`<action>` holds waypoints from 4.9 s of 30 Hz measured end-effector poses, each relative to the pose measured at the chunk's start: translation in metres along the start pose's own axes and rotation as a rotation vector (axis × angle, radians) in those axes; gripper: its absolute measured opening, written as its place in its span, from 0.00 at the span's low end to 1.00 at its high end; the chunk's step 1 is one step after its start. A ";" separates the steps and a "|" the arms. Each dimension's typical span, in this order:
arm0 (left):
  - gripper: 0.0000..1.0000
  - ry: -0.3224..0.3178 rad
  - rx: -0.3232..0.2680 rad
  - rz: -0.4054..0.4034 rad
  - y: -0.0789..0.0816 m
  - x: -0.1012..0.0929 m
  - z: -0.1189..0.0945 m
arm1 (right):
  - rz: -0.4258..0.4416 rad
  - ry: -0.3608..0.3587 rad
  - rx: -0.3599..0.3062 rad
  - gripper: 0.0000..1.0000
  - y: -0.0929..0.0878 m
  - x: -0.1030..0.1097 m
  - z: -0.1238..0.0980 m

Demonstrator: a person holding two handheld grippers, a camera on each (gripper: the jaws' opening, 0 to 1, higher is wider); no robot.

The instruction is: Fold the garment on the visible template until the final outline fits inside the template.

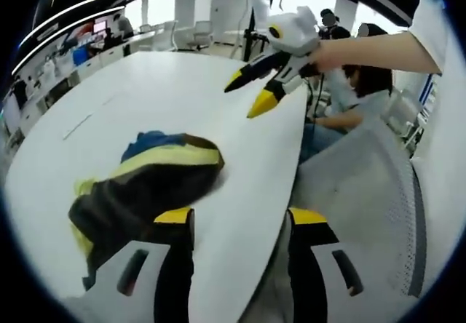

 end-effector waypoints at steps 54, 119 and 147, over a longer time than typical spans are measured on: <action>0.33 -0.002 -0.002 -0.011 0.008 0.045 0.062 | -0.184 0.185 0.002 0.39 -0.009 -0.009 0.071; 0.03 -0.015 0.072 0.129 0.013 0.060 0.094 | -0.448 0.236 -0.083 0.16 0.005 0.011 0.112; 0.00 -0.021 0.008 0.116 0.025 0.059 0.083 | -0.419 0.186 -0.103 0.02 0.017 0.007 0.107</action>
Point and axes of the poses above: the point that each gripper's makers call its tool centre point, and the gripper's own axes: z roughly forward along the fingers, x roughly to its left, y roughly out of its top, the point moved 1 cm from there along -z, roughly backward along the fingers, and after that the axes turned 14 degrees about -y, right-handed, at the moved point
